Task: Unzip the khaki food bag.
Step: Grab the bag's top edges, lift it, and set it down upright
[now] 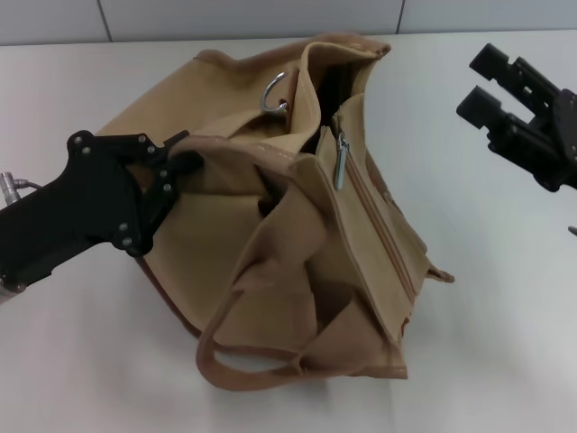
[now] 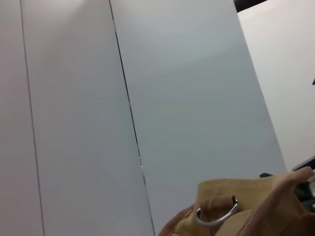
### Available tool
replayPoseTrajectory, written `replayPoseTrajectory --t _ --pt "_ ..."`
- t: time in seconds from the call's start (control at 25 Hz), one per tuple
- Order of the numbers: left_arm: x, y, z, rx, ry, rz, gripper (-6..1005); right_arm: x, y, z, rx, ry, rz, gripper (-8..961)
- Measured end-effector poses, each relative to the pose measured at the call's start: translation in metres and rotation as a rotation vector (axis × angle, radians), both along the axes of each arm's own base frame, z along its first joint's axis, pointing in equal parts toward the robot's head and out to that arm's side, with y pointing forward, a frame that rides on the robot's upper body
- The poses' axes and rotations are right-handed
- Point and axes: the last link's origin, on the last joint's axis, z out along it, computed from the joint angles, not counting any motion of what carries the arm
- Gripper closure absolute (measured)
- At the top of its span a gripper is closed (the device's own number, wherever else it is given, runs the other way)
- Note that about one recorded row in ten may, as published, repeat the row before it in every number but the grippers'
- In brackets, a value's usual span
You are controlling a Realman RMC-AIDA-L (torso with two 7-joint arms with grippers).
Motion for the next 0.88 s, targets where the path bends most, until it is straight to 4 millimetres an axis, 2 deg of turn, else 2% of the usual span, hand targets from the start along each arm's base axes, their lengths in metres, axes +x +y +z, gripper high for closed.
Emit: replayPoseTrajectory --t 0.32,0.88 --pt "-0.004 0.003 -0.011 0.018 0.009 0.047 952 -0.004 -0.011 -0.009 -0.091 0.006 0.047 115" --pt "0.0 0.009 -0.02 0.013 0.023 0.06 952 -0.008 -0.024 -0.043 -0.064 0.017 0.024 114"
